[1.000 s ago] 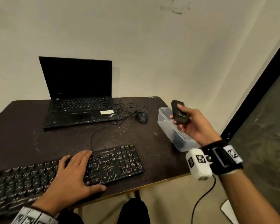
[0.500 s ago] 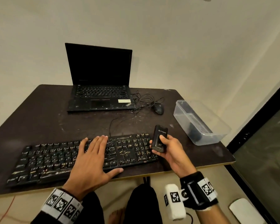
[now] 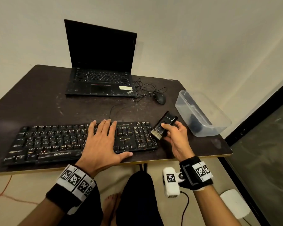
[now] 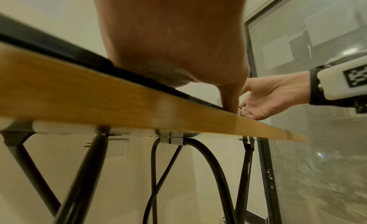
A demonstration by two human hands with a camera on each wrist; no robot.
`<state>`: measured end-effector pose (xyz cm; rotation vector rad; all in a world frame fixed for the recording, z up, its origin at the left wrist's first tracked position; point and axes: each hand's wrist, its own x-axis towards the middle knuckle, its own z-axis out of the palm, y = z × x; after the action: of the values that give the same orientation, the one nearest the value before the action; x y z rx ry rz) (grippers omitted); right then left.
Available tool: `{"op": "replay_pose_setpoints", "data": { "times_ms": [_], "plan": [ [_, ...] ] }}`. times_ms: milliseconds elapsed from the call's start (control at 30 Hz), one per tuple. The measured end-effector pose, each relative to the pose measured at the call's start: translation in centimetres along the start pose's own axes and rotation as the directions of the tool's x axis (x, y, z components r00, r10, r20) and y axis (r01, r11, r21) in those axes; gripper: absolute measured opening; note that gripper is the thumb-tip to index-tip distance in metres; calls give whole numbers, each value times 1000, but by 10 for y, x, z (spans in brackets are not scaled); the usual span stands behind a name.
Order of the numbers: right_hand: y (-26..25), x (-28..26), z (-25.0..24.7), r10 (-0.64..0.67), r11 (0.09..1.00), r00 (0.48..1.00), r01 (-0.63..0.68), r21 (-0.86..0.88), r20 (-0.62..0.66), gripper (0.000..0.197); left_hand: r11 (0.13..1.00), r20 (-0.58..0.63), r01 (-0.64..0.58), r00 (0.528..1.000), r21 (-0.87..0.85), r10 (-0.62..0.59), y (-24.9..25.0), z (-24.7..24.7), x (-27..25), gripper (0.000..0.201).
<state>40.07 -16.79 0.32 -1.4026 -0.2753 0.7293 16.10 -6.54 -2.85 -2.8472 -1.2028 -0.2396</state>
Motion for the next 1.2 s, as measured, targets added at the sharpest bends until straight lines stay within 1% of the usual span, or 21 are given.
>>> {"op": "replay_pose_setpoints", "data": {
  "times_ms": [67, 167, 200, 267, 367, 433, 533, 600, 667, 767, 833, 933, 1033, 1133, 1200],
  "plan": [
    [3, 3, 2, 37, 999, 999, -37, 31, 3, 38, 1000, 20, 9, 1000, 1, -9, 3, -1, 3, 136],
    [2, 6, 4, 126, 987, 991, -129, 94, 36, 17, 1000, 31, 18, 999, 7, -18, 3, 1, 3, 135],
    [1, 7, 3, 148, 981, 988, -152, 120, 49, 13, 1000, 21, 17, 1000, 4, -17, 3, 2, 2, 134],
    [-1, 9, 3, 167, 975, 984, -175, 138, 63, 10, 1000, 8, 10, 1000, -1, -10, 1, 4, 1, 133],
    [-3, 11, 1, 156, 981, 985, -163, 103, 75, 11, 1000, -1, 1, 1000, -12, -1, -2, 6, 1, 131],
    [-2, 11, 1, 111, 992, 990, -116, 55, 84, 14, 1000, -7, -1, 1000, -13, 1, -4, 5, 2, 131],
    [3, 9, 1, -35, 999, 996, 38, -26, 83, 22, 1000, 15, 3, 1000, 13, -3, -8, 1, 2, 134],
    [6, 6, 2, -130, 984, 986, 141, -106, 100, 29, 1000, 46, 4, 999, 26, -5, -12, -3, -1, 136],
    [9, 3, 3, -190, 956, 972, 215, -200, 138, 32, 1000, 85, 12, 996, 15, -13, -15, -7, -4, 139],
    [13, -1, 2, -221, 926, 955, 269, -265, 196, 36, 998, 139, 54, 989, -12, -51, -8, -10, -5, 147],
    [12, -1, 1, -223, 905, 951, 284, -316, 215, 32, 997, 137, 70, 988, -31, -65, 2, -9, -1, 148],
    [6, 2, -4, -185, 877, 958, 262, -402, 221, 21, 997, 145, 75, 987, 6, -75, 12, -3, 3, 146],
    [-1, 6, -10, -138, 874, 959, 236, -424, 248, 20, 997, 103, 63, 992, 38, -67, 11, 0, 3, 143],
    [-5, 8, -13, -184, 817, 948, 295, -496, 261, 22, 997, 64, 32, 997, 65, -36, 6, 0, 1, 140],
    [-7, 8, -12, -251, 793, 927, 363, -489, 279, 25, 998, 54, 14, 998, 64, -17, 1, 0, 0, 139]
  ]
}}
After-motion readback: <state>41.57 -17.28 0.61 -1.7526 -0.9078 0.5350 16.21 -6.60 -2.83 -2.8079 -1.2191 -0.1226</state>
